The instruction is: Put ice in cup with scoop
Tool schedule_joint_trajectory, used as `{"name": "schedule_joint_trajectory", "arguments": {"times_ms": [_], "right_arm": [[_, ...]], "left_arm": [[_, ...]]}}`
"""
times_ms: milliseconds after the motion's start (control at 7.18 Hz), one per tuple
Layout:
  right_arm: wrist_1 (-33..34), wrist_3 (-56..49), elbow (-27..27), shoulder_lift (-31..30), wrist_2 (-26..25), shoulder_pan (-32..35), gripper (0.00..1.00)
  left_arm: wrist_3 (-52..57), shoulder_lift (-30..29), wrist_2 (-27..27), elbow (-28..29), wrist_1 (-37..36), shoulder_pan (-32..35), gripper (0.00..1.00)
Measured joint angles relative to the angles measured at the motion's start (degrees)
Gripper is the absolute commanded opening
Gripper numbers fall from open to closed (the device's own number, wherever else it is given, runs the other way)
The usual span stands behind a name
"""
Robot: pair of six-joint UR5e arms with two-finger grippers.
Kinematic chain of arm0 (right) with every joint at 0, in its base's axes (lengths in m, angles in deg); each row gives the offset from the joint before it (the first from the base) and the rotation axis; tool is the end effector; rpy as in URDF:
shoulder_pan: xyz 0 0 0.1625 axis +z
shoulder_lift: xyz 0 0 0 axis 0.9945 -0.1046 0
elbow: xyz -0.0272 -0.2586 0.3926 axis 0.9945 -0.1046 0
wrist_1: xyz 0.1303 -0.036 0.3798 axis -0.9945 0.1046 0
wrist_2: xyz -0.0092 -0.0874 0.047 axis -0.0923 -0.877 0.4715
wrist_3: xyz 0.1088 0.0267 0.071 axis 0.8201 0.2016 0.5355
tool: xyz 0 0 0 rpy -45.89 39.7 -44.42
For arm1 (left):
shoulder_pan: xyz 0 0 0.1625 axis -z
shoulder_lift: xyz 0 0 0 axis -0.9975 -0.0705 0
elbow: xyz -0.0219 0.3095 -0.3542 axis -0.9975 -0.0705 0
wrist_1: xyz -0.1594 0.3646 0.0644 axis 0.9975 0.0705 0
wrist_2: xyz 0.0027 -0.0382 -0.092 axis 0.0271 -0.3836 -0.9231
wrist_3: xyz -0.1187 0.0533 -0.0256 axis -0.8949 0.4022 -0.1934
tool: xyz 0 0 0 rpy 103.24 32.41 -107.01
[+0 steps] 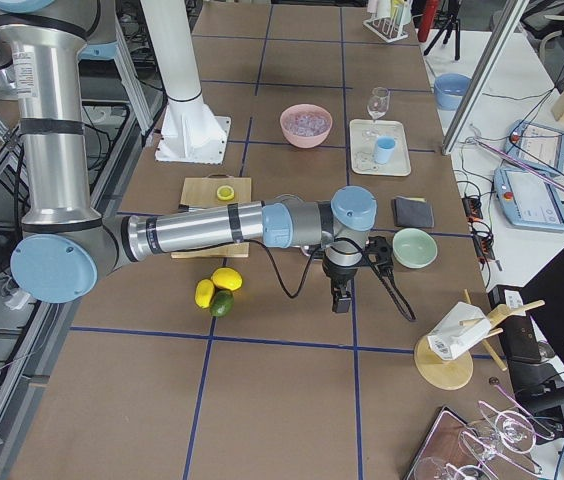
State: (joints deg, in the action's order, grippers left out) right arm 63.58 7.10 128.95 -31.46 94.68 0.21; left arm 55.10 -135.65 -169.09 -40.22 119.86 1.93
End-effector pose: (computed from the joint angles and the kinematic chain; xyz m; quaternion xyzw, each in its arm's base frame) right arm -0.0062 -0.5016 0.6496 0.0283 -0.3605 -0.0637 0.9302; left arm -0.0165 -0.4580 0.6770 0.0250 0.4137 0.0454 0.9089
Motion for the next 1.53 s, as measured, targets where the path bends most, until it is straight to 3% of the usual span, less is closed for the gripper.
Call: {"name": "schedule_joint_trajectory", "arguments": {"times_ms": [418,696,975,1253,1532], "right_arm": [[-1.56,-0.24,0.15,-1.05,0.29,-0.22,1.00],[-6.91,-0.07,0.40,-3.37,0.91,-1.91,1.00],[-13.07,0.21,0.61,-5.48,2.48,-3.34,1.00],[-14.45,0.32,0.77,-5.95,3.41,-3.64,1.00],[-14.61,0.34,0.88,-6.08,5.88,-3.69,1.00]], "left_arm": [[0.05,-0.06,-0.17,-0.87,3.76,-2.64,1.00],[-0.27,-0.40,-0.67,-2.02,12.12,-10.71,1.00],[-0.46,-1.39,-2.47,-2.38,27.30,-19.09,1.00],[-0.62,-2.39,-2.57,-0.98,45.72,-26.82,1.00],[-0.50,-6.89,-1.85,3.71,56.97,-32.65,1.00]]}}
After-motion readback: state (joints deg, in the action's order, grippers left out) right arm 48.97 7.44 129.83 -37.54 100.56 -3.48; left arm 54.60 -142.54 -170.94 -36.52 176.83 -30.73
